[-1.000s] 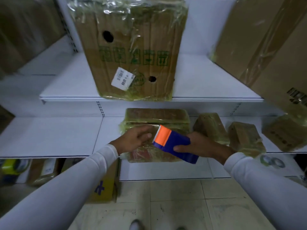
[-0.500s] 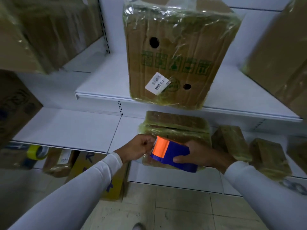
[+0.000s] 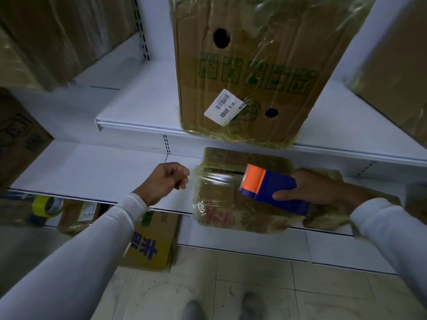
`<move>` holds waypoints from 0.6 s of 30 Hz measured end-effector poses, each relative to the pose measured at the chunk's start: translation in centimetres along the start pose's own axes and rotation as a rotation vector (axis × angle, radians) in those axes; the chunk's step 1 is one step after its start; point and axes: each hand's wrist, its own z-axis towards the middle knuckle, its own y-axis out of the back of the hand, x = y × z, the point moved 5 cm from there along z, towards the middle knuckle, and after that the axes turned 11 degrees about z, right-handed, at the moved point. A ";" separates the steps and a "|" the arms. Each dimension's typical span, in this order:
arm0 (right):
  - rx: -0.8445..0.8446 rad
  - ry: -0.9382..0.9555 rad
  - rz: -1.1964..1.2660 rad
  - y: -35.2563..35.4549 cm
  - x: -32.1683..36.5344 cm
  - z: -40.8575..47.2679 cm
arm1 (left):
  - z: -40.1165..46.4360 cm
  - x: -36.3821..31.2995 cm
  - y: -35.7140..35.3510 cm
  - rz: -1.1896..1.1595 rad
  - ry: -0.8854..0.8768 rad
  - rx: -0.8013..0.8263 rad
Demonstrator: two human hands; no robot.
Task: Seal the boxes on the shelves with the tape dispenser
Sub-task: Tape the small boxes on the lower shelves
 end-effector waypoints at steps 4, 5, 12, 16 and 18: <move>0.002 -0.015 -0.053 3.1 -0.2 1.6 | 0.6 0.4 -0.4 -0.002 0.085 -0.048; 0.000 -0.009 -0.056 3.5 -0.2 2.0 | 0.9 0.3 -0.8 -0.002 0.100 -0.070; 0.088 0.050 0.009 4.4 -0.3 4.9 | 2.4 1.1 -1.3 0.041 0.177 -0.160; 0.069 0.065 0.063 4.5 -0.2 7.0 | 3.5 1.8 -0.7 0.055 0.213 -0.191; 0.081 0.015 0.076 4.2 -0.7 8.1 | 4.0 2.2 -0.7 0.061 0.240 -0.188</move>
